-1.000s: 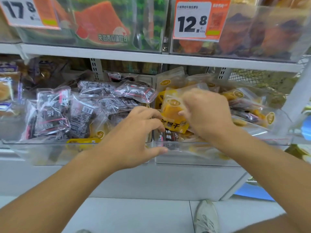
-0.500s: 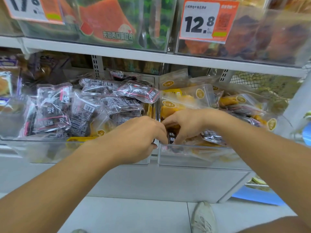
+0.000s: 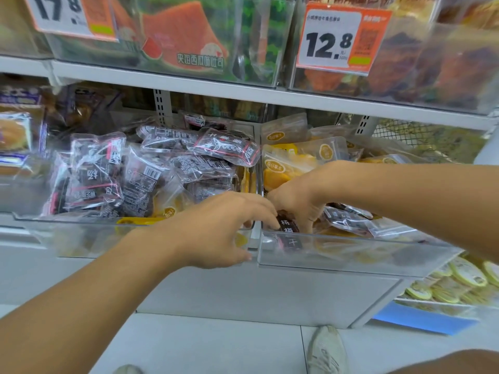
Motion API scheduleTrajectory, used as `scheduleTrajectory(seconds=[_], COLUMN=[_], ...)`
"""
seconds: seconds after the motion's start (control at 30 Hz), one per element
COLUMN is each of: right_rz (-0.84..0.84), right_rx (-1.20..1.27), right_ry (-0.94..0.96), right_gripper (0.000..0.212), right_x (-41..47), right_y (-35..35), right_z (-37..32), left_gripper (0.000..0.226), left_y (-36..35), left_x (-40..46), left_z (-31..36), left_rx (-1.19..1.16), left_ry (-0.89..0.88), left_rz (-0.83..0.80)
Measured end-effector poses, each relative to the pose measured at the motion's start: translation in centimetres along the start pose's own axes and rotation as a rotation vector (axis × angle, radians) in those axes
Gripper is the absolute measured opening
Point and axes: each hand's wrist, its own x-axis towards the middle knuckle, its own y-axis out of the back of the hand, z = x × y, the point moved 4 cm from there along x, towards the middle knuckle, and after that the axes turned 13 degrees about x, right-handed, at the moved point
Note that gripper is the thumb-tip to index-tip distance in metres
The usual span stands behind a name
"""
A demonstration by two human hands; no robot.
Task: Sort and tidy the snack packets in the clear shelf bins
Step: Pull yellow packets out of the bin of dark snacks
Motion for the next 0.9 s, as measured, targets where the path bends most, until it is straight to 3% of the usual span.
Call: scheduleTrajectory(seconds=[0.1,0.2,0.27,0.37,0.47,0.57,0.6,0.73,0.8,0.9], right_rz=[-0.059,0.004,0.127,0.345,0.609,0.839,0.952,1.374,1.420,1.441], right_rx=[-0.173,-0.393,-0.379,-0.205,0.137,0.716,0.752,0.300,0.058,-0.071], right_ry=[-0.025,0.189,0.283,0.274,0.357,0.520,0.521,0.198,0.058,-0.003], right_gripper=[0.103,0.050,0.029,0.038,0.036,0.013,0.012,0.024,0.027,0.032], right_x=[-0.9,-1.7,-2.7,-4.5,-8.4,-11.1,-11.1,-8.1,-5.8,-2.8], right_y=[-0.8,-0.5,-0.3,1.4,3.6,4.6,4.9,5.8,6.8,8.1], right_z=[0.0,-1.5,-1.6,-0.7,-0.1,-1.0,-1.6,-5.3,-7.1,-8.6], left_gripper=[0.069,0.066,0.060,0.048,0.042,0.047,0.048,0.050,0.061,0.066], left_y=[0.1,0.1,0.3,1.2,2.7,4.0,4.3,4.5,4.1,3.7], left_x=[-0.6,-0.7,-0.8,-1.5,-3.0,-4.8,-5.2,-5.9,-6.1,-6.3], left_z=[-0.2,-0.2,-0.3,-1.4,-3.5,-5.9,-6.6,-8.9,-9.7,-10.1], left_rx=[-0.051,-0.043,-0.083,-0.209,-0.312,-0.301,-0.254,-0.020,0.002,0.008], left_ry=[0.027,0.026,0.031,0.062,0.188,0.327,0.357,0.482,0.565,0.622], left_rz=[0.005,0.018,0.078,0.243,0.464,0.617,0.648,0.656,0.631,0.677])
